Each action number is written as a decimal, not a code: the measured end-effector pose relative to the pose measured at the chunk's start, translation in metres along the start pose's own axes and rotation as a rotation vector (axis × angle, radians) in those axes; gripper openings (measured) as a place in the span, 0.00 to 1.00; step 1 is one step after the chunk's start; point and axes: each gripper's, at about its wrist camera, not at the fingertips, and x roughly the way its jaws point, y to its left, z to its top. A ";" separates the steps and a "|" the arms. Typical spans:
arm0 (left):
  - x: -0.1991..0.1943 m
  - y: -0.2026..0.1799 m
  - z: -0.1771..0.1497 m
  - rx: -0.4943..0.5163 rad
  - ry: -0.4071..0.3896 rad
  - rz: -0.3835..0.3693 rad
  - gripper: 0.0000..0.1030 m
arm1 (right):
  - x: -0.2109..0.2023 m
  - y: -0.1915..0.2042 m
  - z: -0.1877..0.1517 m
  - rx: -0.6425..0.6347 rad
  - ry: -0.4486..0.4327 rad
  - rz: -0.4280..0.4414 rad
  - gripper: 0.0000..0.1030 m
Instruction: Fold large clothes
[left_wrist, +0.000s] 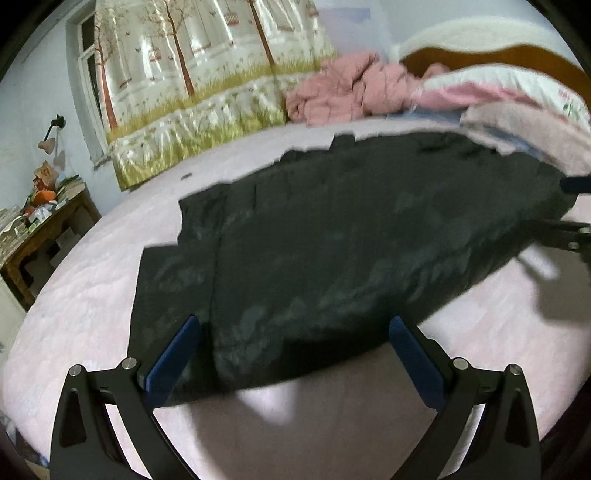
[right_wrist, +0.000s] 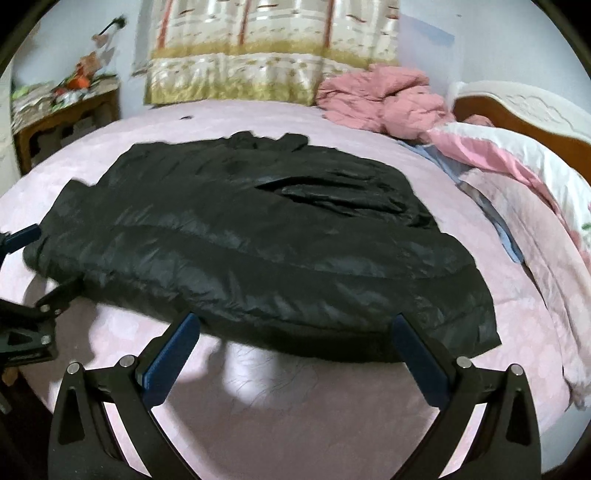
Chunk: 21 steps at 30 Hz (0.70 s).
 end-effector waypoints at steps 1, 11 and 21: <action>0.002 0.000 -0.001 0.003 0.006 0.009 1.00 | 0.004 0.004 -0.001 -0.030 0.027 0.004 1.00; 0.023 0.022 -0.004 -0.027 0.021 0.190 1.00 | 0.026 0.004 -0.010 -0.138 0.080 -0.169 1.00; 0.031 0.067 -0.009 -0.147 0.069 0.235 1.00 | 0.040 -0.056 -0.004 0.021 0.085 -0.254 1.00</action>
